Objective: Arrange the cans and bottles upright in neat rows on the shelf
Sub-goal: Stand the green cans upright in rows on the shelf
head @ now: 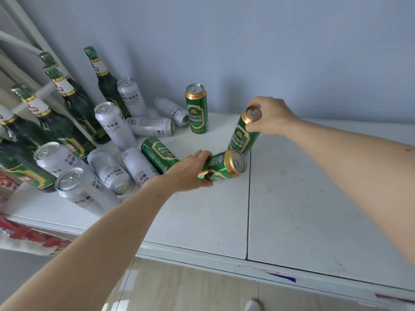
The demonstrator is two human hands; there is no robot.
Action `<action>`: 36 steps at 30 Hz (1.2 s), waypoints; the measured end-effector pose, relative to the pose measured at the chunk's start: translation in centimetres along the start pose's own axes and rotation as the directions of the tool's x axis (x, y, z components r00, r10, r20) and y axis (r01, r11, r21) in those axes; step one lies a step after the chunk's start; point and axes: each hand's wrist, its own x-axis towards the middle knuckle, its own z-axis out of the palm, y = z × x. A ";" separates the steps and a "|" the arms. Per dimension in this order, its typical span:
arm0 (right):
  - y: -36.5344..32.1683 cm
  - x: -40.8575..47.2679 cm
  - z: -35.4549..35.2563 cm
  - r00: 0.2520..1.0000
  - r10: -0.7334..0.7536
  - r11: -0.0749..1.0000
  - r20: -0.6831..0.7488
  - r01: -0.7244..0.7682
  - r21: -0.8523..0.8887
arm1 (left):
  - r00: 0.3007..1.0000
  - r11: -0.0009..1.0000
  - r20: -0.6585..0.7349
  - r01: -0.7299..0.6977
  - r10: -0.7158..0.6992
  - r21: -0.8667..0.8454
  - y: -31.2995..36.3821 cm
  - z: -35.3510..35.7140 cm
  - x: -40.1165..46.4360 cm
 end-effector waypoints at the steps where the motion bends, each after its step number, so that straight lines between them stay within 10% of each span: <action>1: 0.1 0.2 -0.1 1.000 -0.005 1.000 0.006 0.006 -0.016 | 1.000 0.998 -0.022 0.019 -0.020 -0.063 0.1 0.1 0.2; 12: 0.5 1.3 -0.3 0.986 -0.110 0.989 0.124 0.121 -0.082 | 0.921 0.808 -0.123 0.253 -0.370 -0.532 1.9 1.9 2.4; 36: 1.5 -0.1 3.6 0.999 0.031 0.991 -0.018 -0.028 0.133 | 0.877 0.850 -0.263 0.251 -0.402 -0.463 1.1 3.7 1.1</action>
